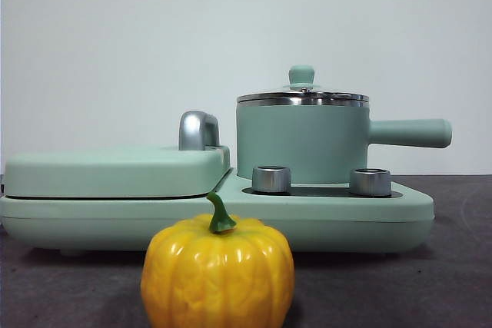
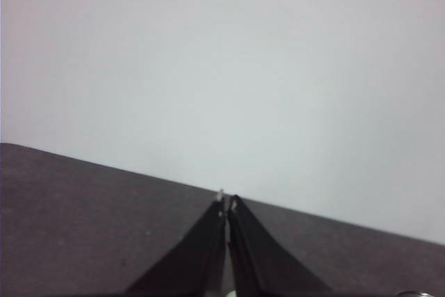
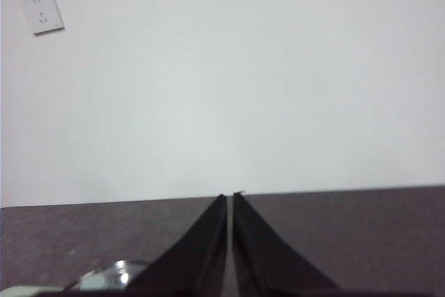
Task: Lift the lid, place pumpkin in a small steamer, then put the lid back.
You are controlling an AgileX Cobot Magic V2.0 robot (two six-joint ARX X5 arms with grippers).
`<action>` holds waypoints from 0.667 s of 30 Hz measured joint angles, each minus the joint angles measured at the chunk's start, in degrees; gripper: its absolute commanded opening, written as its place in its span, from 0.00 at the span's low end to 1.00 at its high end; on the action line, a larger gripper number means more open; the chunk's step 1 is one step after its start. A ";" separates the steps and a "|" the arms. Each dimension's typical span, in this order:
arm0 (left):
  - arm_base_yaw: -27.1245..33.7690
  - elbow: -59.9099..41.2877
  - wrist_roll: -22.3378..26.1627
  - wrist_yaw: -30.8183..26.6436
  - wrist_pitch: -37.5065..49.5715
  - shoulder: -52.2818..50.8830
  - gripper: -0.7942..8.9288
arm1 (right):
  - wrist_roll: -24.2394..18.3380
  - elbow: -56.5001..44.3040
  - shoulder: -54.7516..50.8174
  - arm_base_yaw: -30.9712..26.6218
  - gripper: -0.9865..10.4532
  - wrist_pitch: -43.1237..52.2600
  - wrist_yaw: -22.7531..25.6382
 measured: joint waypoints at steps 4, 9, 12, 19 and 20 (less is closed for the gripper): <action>-0.02 3.72 3.13 0.00 0.02 5.75 0.09 | -2.27 4.72 5.31 0.00 0.10 0.00 -2.34; -0.66 8.26 7.10 2.99 -0.48 13.31 0.09 | -5.25 9.81 12.90 0.00 0.10 -2.32 -6.10; -1.36 10.64 9.57 4.33 -2.56 17.66 0.09 | -7.69 11.76 16.81 0.24 0.10 -5.31 -8.37; -4.66 15.87 15.37 8.28 -8.68 26.51 0.09 | -15.85 14.93 21.59 2.80 0.10 -12.66 -8.72; -5.42 16.87 16.39 9.01 -9.53 27.89 0.09 | -17.03 14.93 22.05 3.17 0.10 -13.86 -8.70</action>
